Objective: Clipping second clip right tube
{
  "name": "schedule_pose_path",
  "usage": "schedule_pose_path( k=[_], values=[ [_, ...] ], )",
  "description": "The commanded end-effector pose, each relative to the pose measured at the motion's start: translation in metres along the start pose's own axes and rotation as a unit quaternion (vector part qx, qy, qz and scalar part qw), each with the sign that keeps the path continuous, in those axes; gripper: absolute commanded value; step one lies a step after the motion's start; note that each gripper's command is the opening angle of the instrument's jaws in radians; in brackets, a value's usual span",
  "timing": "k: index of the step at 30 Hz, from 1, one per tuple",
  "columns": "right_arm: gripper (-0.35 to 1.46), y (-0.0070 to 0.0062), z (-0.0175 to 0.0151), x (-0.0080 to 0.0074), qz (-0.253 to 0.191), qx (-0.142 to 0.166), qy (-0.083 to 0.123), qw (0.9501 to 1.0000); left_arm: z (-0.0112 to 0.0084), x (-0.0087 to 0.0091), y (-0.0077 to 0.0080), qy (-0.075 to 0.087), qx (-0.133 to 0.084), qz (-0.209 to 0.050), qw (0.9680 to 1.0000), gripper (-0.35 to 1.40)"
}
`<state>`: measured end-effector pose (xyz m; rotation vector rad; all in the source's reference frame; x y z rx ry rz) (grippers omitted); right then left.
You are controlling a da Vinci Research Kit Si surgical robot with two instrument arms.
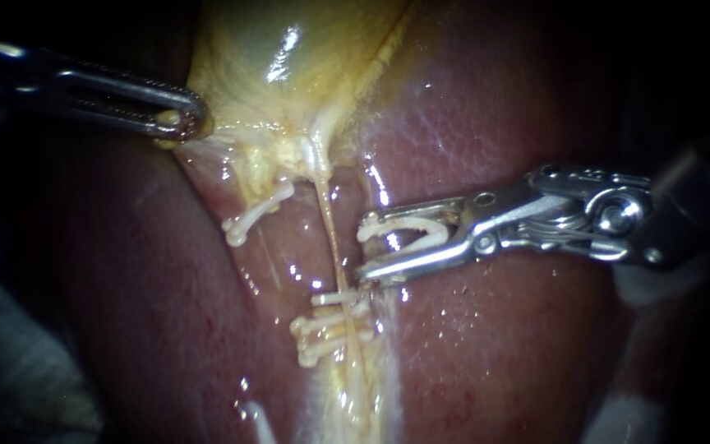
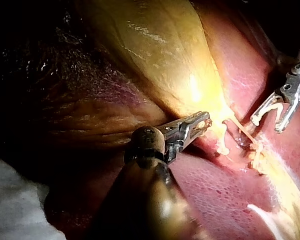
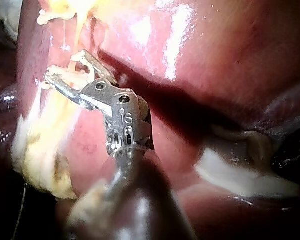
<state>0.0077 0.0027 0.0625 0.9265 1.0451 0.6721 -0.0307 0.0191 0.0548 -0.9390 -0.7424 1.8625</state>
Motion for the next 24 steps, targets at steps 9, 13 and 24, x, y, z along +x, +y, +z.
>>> schedule_pose_path(
  k=[9,13,24],
  values=[
    [0.48,0.0026,0.001,-0.0022,0.024,0.001,-0.002,0.9997,0.0,0.0,0.0,0.0,0.0,0.0,1.0,-0.35],
    [0.48,0.0031,0.0015,-0.0027,0.029,0.002,-0.005,0.9996,0.0,0.0,0.0,0.0,0.0,0.0,1.0,-0.35],
    [0.48,0.0035,0.0043,-0.003,0.049,0.016,-0.005,0.9987,0.0,0.0,0.0,0.0,0.0,0.0,1.0,-0.35]
  ],
)
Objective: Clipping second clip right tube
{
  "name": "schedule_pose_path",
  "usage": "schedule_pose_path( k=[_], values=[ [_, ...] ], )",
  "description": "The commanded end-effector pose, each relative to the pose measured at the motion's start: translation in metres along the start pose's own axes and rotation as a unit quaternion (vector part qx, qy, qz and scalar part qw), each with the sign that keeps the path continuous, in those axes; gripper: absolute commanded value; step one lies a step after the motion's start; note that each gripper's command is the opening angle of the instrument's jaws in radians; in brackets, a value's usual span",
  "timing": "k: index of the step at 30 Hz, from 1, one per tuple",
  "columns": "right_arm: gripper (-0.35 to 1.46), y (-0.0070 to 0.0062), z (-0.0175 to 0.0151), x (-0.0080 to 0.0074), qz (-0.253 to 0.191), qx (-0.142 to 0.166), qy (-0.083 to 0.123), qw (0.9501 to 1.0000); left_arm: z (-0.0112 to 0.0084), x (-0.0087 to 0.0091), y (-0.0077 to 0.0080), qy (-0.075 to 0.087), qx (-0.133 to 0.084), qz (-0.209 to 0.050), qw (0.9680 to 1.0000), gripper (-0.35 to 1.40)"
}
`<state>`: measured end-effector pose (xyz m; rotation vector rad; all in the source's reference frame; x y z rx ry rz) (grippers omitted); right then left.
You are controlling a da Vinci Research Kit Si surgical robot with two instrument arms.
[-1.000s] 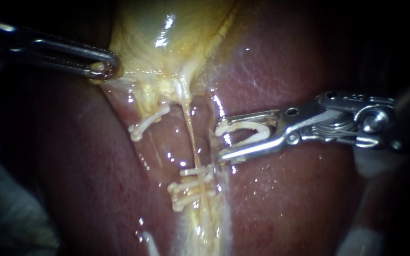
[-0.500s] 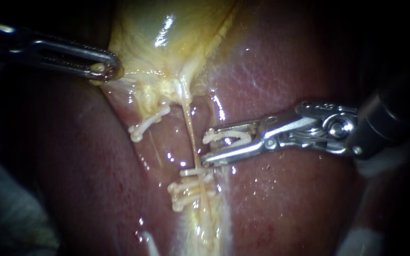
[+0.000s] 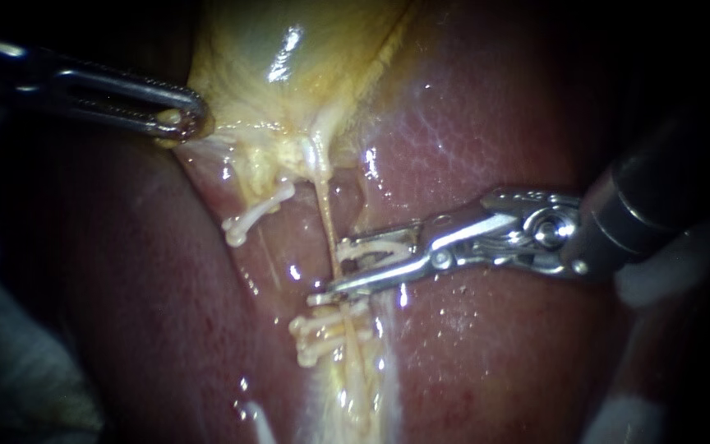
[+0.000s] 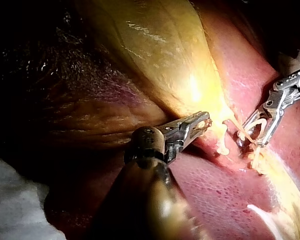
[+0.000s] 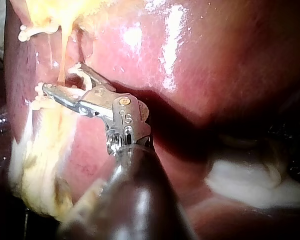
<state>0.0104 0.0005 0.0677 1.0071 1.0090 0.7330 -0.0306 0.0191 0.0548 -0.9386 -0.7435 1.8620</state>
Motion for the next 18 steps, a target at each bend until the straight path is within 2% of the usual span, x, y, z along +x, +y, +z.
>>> schedule_pose_path(
  k=[1,8,18],
  values=[
    [0.48,0.0,0.0002,0.0,0.003,0.006,0.001,1.0,0.0,0.0,0.0,0.0,0.0,0.0,1.0,-0.35],
    [0.48,-0.0003,0.0017,0.0,0.022,0.03,0.016,0.9992,0.0,0.0,0.0,0.0,0.0,0.0,1.0,-0.35],
    [0.48,-0.002,0.0025,0.0004,0.049,0.079,0.042,0.9948,0.0,0.0,0.0001,0.0,0.0,0.0,1.0,-0.35]
  ],
)
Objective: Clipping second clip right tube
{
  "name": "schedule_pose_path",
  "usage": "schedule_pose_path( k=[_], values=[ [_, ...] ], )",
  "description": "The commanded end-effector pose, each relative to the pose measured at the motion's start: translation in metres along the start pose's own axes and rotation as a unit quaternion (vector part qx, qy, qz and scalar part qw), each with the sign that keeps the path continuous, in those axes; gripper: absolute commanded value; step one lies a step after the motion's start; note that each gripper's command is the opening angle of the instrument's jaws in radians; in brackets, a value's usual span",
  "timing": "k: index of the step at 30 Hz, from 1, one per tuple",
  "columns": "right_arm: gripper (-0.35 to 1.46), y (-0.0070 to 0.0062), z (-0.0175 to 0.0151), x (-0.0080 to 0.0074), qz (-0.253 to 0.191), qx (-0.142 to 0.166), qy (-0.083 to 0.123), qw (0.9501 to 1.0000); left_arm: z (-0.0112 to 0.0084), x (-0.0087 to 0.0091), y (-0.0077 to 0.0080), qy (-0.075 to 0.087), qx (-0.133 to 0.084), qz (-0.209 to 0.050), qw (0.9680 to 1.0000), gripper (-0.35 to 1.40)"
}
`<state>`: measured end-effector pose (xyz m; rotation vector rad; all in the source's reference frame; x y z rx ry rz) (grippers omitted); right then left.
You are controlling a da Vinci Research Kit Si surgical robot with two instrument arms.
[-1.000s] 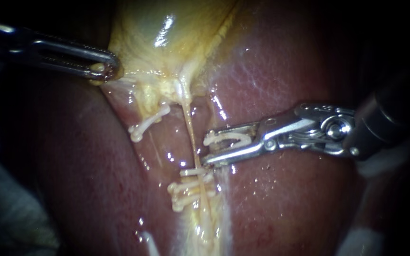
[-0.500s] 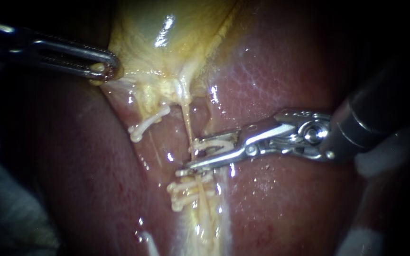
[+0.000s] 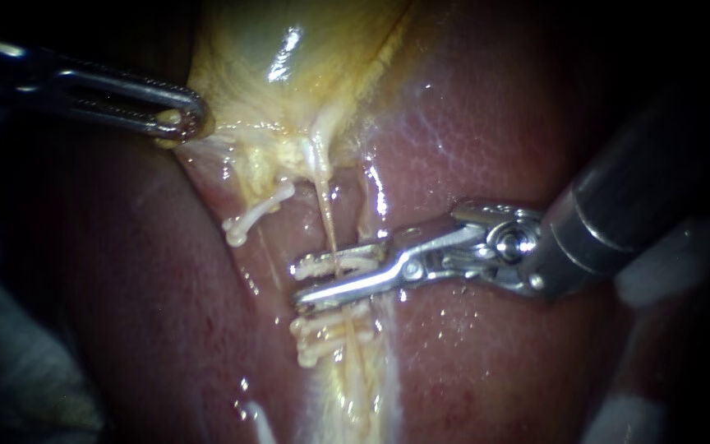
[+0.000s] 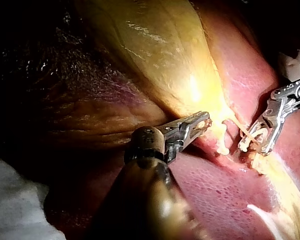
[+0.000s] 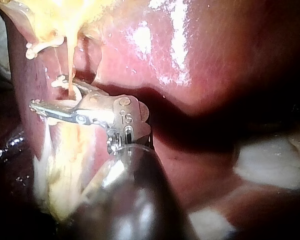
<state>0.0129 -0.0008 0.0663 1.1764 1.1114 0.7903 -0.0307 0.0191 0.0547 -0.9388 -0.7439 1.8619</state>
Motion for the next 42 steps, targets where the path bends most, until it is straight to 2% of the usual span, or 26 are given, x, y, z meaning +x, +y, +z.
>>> schedule_pose_path(
  k=[1,8,15,29,32,42],
  values=[
    [0.48,-0.0004,0.0,0.0002,0.001,0.005,0.003,1.0,0.0,0.0,0.0,0.0,0.0,0.0,1.0,-0.35],
    [0.46,-0.0018,0.0001,0.0006,0.013,0.024,0.012,0.9996,0.0,0.0,0.0,0.0,0.0,0.0,1.0,-0.35],
    [0.37,-0.0021,-0.0001,0.0006,0.013,0.027,0.012,0.9995,0.0,0.0,0.0,0.0,0.0,0.0,1.0,-0.35],
    [-0.15,-0.0021,-0.0014,0.0012,0.015,0.03,0.01,0.9994,0.0,0.0,0.0,0.0,0.0,0.0,1.0,-0.35],
    [-0.33,-0.0021,-0.0015,0.0011,0.029,0.032,0.01,0.999,0.0001,0.0,0.0,0.0,0.0,0.0,1.0,-0.35],
    [-0.35,-0.0024,-0.0019,0.0008,0.042,0.041,0.002,0.9983,0.0001,0.0001,0.0,0.0,0.0,0.0,1.0,-0.35]
  ],
)
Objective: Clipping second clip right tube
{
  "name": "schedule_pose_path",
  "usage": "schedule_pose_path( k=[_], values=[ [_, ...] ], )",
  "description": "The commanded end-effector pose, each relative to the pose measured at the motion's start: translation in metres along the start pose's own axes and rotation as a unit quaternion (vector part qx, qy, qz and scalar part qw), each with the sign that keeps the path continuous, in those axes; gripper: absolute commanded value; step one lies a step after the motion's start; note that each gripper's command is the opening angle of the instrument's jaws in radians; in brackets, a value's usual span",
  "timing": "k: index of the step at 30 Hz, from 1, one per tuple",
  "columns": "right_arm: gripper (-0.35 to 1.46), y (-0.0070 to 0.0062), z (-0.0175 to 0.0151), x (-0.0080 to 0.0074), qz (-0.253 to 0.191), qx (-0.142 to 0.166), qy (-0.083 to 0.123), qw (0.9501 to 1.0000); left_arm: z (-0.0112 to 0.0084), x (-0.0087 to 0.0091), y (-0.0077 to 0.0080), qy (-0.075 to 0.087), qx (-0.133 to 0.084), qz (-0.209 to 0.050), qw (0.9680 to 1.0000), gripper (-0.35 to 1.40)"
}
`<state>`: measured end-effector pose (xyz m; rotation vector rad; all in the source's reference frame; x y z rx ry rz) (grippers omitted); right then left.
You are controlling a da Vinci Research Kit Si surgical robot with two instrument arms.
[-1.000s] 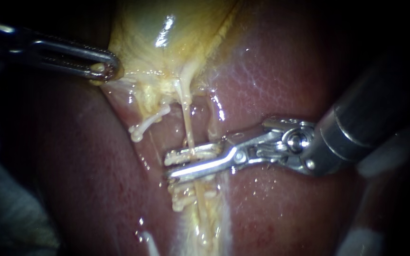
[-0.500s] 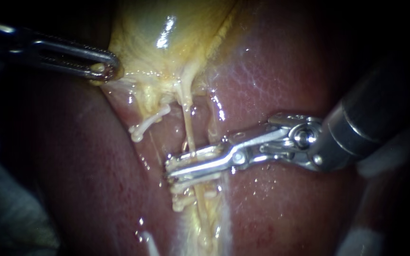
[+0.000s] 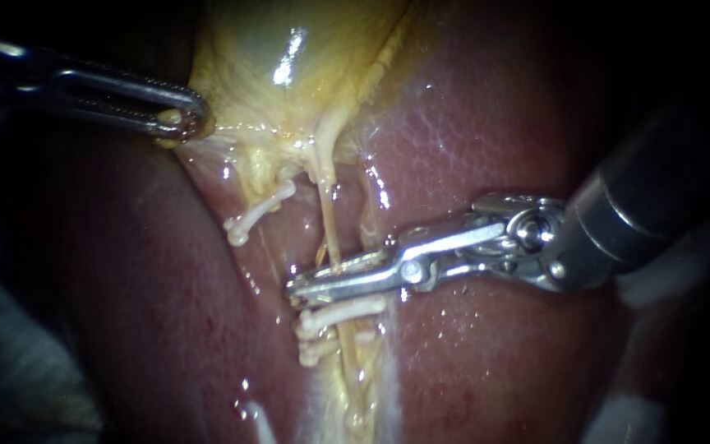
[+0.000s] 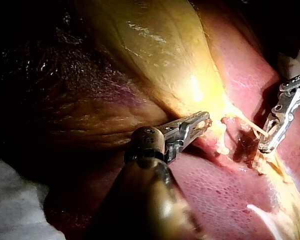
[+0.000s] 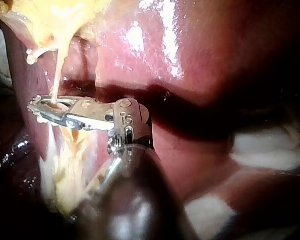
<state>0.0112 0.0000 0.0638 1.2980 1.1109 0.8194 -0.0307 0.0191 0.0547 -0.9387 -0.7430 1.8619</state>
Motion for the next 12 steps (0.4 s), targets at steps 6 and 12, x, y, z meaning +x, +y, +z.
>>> schedule_pose_path(
  k=[6,12],
  values=[
    [-0.35,0.0001,0.0,-0.0002,-0.001,0.0,0.0,1.0,0.0001,0.0,0.0,0.0,0.0,0.0,1.0,-0.35],
    [-0.35,0.0002,0.0,-0.0002,-0.001,0.0,0.0,1.0,0.0002,0.0001,-0.0001,0.0,0.0,0.0,1.0,-0.35]
  ],
)
